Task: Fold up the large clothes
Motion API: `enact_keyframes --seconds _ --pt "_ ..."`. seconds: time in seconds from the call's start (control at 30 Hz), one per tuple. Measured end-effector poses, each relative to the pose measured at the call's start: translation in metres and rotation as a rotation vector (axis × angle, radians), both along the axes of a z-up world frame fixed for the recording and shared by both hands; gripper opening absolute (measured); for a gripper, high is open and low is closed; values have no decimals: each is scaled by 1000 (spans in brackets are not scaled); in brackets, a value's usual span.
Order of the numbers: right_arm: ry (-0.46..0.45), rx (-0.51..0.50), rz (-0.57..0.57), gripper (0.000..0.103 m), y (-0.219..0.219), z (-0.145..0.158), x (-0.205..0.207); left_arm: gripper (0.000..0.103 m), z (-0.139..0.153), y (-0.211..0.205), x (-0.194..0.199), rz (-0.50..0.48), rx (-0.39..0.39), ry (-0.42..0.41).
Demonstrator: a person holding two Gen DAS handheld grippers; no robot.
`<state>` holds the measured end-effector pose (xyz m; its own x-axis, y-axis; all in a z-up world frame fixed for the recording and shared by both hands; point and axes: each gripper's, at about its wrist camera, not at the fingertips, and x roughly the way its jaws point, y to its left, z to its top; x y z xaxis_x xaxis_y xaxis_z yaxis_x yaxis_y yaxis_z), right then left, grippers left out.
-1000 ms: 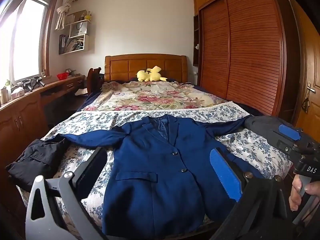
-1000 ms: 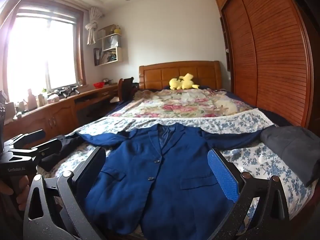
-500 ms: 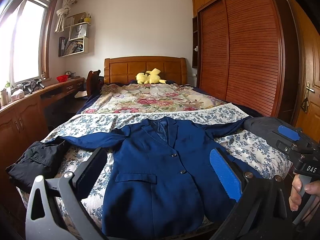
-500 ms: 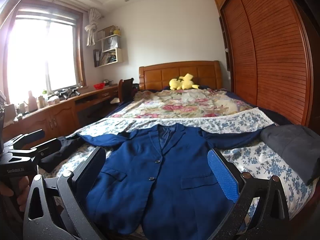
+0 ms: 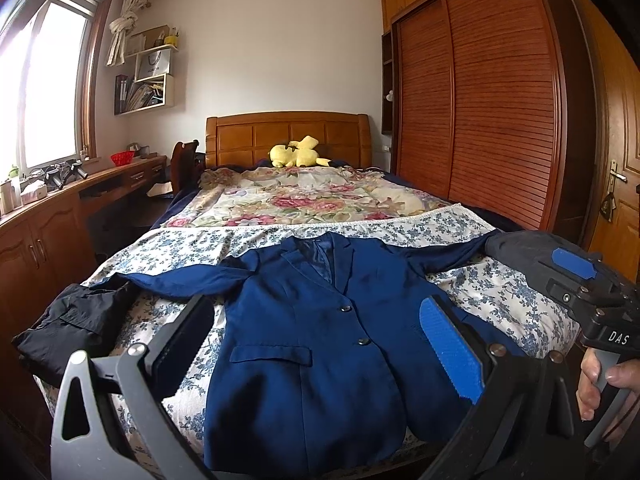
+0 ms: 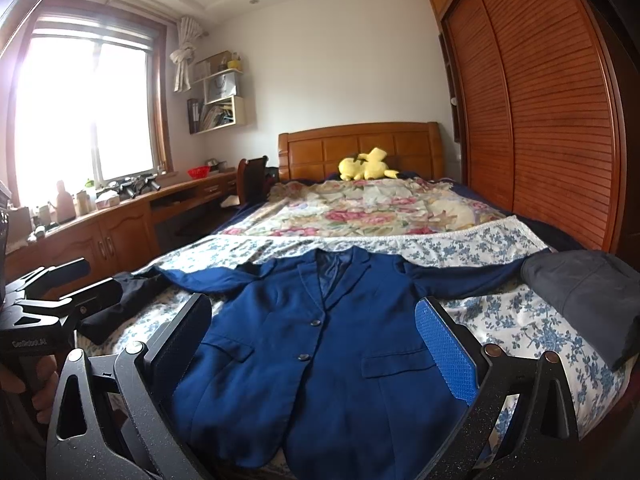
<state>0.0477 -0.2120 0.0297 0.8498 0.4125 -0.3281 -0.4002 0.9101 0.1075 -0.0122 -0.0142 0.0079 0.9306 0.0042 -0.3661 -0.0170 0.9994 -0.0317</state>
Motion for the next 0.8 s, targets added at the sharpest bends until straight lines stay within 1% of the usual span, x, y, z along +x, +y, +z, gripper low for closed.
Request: enact_keyframes --seconds 0.8 --pt "-1 3 -1 103 1 -1 -1 103 0 3 -1 -1 -4 -9"
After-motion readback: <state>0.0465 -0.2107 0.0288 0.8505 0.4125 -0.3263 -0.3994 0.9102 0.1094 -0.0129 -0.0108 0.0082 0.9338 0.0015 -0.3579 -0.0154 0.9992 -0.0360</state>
